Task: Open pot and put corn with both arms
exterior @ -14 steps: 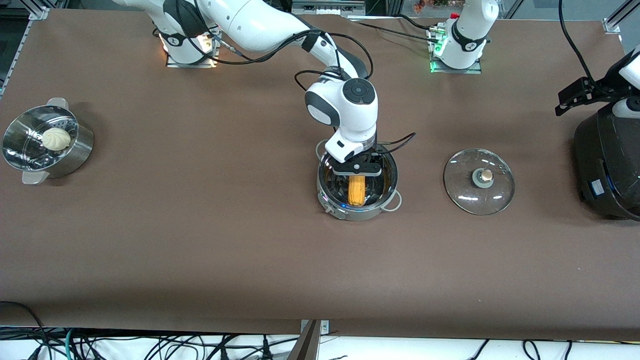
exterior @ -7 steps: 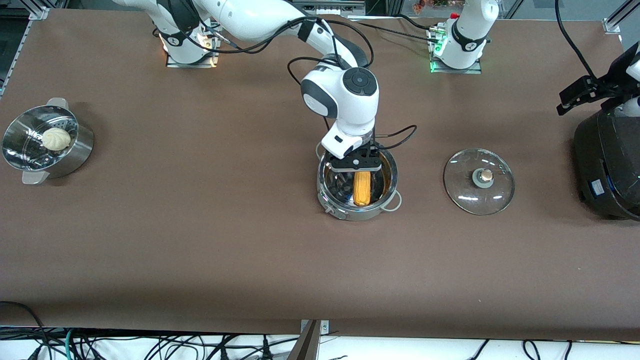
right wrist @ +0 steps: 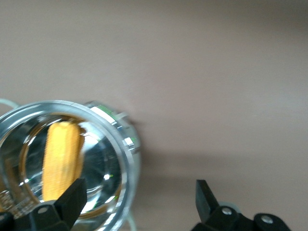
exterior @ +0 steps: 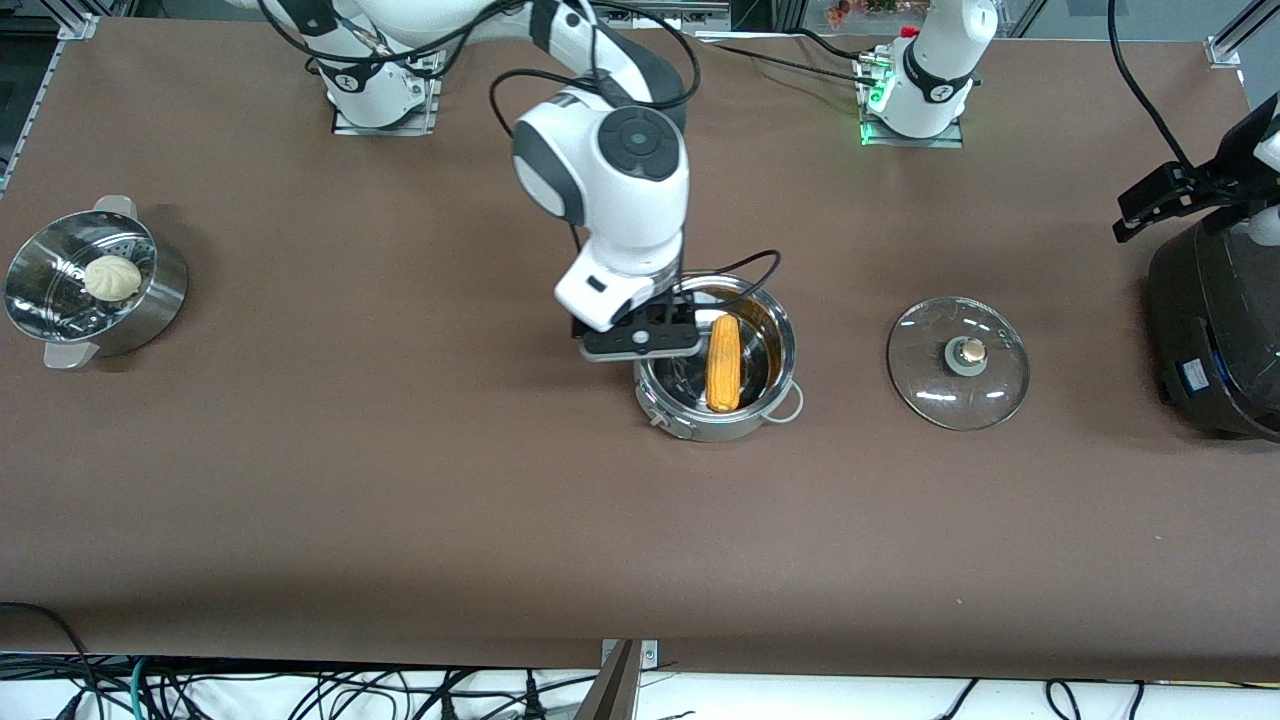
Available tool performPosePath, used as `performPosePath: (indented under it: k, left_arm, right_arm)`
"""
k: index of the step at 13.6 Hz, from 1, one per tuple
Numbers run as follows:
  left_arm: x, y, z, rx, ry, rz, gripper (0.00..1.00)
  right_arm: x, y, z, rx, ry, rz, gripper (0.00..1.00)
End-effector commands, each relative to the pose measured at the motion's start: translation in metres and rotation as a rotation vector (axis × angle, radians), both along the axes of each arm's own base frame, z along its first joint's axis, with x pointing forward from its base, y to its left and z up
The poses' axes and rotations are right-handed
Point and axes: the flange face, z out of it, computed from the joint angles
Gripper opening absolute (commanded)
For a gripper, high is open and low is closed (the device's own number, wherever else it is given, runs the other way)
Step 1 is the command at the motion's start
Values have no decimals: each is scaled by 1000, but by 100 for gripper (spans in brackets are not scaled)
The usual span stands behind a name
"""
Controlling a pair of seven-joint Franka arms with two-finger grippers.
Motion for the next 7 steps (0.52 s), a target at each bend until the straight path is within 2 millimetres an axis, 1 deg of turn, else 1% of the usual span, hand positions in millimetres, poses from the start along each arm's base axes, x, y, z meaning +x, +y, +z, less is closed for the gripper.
performPosePath:
  k: [1, 2, 4, 5, 7]
  left_arm:
    - [18, -3, 5, 12, -1, 5, 100]
    - [18, -4, 4, 12, 3, 4, 100]
    - [18, -5, 5, 11, 2, 2, 100]
    - [18, -4, 5, 12, 2, 2, 100]
    - [18, -4, 5, 12, 2, 2, 100]
  right_arm:
    - [19, -56, 45, 11, 47, -36, 100]
    - [29, -82, 59, 10, 64, -28, 100]
    - [50, -136, 75, 10, 106, -12, 100]
    - [60, -164, 82, 17, 125, -30, 100]
    - [68, -217, 106, 10, 148, -100, 100]
